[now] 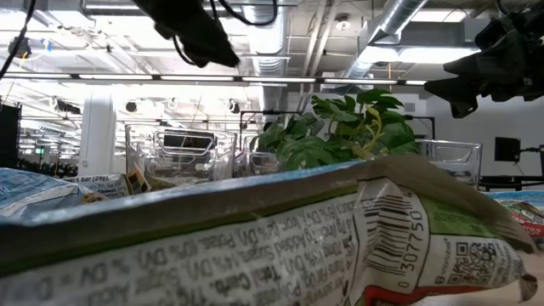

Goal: Pick and place Granola Bars by type
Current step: Put the yellow granola bar into the middle transparent bin

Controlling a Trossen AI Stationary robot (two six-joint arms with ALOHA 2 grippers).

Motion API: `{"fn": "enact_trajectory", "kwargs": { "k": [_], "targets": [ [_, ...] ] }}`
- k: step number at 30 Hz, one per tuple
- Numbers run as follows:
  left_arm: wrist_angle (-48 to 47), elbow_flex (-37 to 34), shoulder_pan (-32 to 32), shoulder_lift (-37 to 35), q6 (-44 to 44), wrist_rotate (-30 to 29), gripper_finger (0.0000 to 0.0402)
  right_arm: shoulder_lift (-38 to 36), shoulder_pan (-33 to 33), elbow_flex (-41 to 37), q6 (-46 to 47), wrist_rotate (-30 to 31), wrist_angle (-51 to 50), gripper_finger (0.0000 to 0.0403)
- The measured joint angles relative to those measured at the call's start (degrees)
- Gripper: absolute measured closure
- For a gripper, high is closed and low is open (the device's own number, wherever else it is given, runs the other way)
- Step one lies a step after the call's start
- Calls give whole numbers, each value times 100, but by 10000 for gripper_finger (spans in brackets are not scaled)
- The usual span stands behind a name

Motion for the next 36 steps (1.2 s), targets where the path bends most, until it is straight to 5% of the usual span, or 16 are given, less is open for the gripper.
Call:
{"fn": "enact_trajectory", "kwargs": {
  "k": [6,17,36],
  "targets": [
    [-280,0,-666,2,-370,431,253,-1,0,-1,-1,0,0,178],
    [-954,0,-1844,4,-1625,-622,253,0,0,-2,0,0,-1,178],
    [-1545,4,-3026,530,-4021,-1058,253,1,0,-2,0,0,0,178]
  ]
}}
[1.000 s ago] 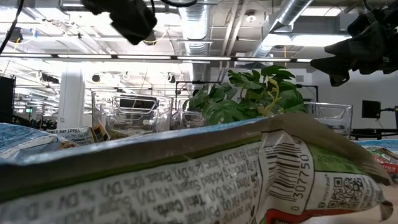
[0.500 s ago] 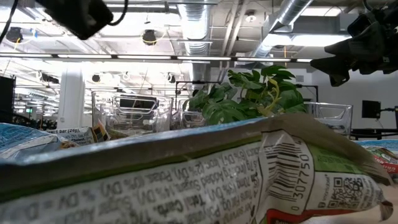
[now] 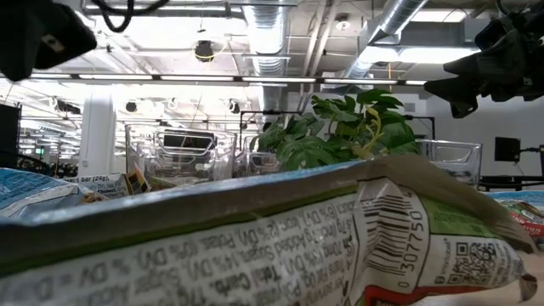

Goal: Pick and place Granola Bars by type
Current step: Put the yellow granola bar into the middle transparent bin

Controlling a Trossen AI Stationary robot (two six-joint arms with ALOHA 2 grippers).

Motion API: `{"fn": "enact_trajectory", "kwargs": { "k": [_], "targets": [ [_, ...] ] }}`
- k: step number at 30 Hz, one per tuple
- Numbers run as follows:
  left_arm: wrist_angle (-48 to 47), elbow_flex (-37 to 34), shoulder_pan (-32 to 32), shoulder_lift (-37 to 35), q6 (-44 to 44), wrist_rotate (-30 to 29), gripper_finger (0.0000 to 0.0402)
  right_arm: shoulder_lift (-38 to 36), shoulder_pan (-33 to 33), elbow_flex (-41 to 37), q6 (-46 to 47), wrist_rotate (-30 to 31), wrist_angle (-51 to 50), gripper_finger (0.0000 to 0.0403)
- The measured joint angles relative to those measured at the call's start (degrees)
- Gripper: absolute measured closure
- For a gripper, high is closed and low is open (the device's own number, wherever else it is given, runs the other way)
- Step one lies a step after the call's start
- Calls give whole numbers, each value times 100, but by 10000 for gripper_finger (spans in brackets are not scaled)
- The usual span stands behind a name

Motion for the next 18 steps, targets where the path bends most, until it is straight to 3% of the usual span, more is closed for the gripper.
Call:
{"fn": "enact_trajectory", "kwargs": {
  "k": [18],
  "targets": [
    [-164,420,0,977,-412,211,253,-1,0,1,0,0,0,178]
  ]
}}
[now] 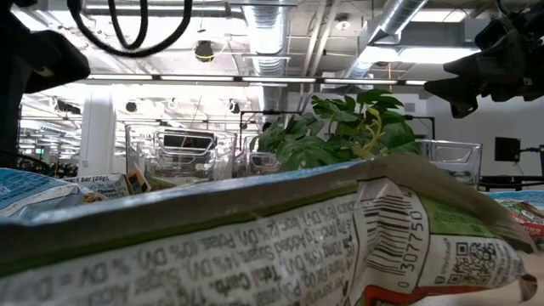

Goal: Pick and place Granola Bars by type
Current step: Put the yellow granola bar into the middle transparent bin

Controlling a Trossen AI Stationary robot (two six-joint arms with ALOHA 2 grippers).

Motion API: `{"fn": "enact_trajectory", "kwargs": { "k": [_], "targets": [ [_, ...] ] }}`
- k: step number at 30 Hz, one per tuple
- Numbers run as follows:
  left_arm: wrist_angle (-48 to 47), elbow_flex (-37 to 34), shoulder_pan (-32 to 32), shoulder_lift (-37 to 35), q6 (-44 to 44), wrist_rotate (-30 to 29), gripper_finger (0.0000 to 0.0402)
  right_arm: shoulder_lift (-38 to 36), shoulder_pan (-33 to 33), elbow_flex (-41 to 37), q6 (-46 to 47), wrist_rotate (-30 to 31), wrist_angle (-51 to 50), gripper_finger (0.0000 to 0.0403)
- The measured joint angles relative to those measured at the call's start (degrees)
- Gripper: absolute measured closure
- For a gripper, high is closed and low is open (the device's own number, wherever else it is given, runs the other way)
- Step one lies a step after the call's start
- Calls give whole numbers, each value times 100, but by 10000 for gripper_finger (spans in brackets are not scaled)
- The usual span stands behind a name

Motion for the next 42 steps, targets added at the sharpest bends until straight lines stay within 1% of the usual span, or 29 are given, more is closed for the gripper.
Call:
{"fn": "enact_trajectory", "kwargs": {
  "k": [6,11,20,24,29,33,42],
  "targets": [
    [206,99,2,413,-122,194,253,1,0,0,0,0,0,178],
    [227,417,20,767,166,179,253,1,0,1,0,0,0,178],
    [-63,459,219,791,-41,39,253,-1,0,-1,0,0,0,178],
    [-59,459,340,807,-48,254,253,-1,0,1,0,0,0,178],
    [217,470,398,1116,55,523,253,1,0,1,0,0,0,178],
    [291,475,401,1230,109,493,253,0,0,-1,0,0,0,178],
    [292,479,435,1243,112,444,257,-1,0,-1,0,0,0,178]
  ]
}}
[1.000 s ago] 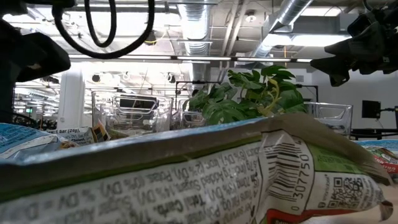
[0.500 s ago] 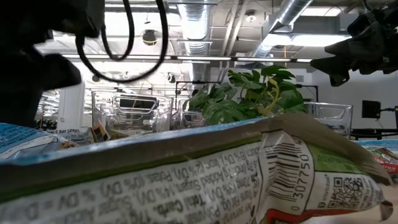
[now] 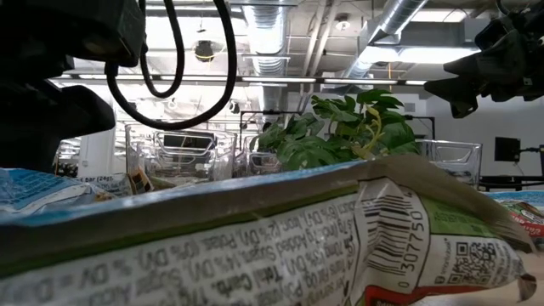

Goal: Pick and place Granola Bars by type
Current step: Put the yellow granola bar into the middle transparent bin

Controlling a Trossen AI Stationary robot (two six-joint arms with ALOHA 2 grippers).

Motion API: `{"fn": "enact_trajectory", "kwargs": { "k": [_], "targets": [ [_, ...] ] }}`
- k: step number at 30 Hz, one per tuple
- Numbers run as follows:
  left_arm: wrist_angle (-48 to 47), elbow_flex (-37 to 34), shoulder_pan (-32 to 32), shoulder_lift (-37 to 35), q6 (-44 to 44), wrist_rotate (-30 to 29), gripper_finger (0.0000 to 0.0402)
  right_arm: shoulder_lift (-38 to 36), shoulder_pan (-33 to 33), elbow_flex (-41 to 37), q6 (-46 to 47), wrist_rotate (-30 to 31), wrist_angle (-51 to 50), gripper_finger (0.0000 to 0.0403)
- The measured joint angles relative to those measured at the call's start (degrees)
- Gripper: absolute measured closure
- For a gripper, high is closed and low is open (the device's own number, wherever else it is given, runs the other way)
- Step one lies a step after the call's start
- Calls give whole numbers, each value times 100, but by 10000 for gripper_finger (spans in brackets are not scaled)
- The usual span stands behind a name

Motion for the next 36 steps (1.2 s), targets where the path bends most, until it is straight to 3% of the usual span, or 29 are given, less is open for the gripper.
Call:
{"fn": "enact_trajectory", "kwargs": {
  "k": [14,23,36],
  "targets": [
    [-7,-4,9,0,398,-44,367,2,0,1,0,0,0,178],
    [-9,-17,4,-308,850,-28,352,2,0,0,0,0,0,178],
    [143,-17,122,-1178,1717,-596,360,1,0,2,0,0,0,178]
  ]
}}
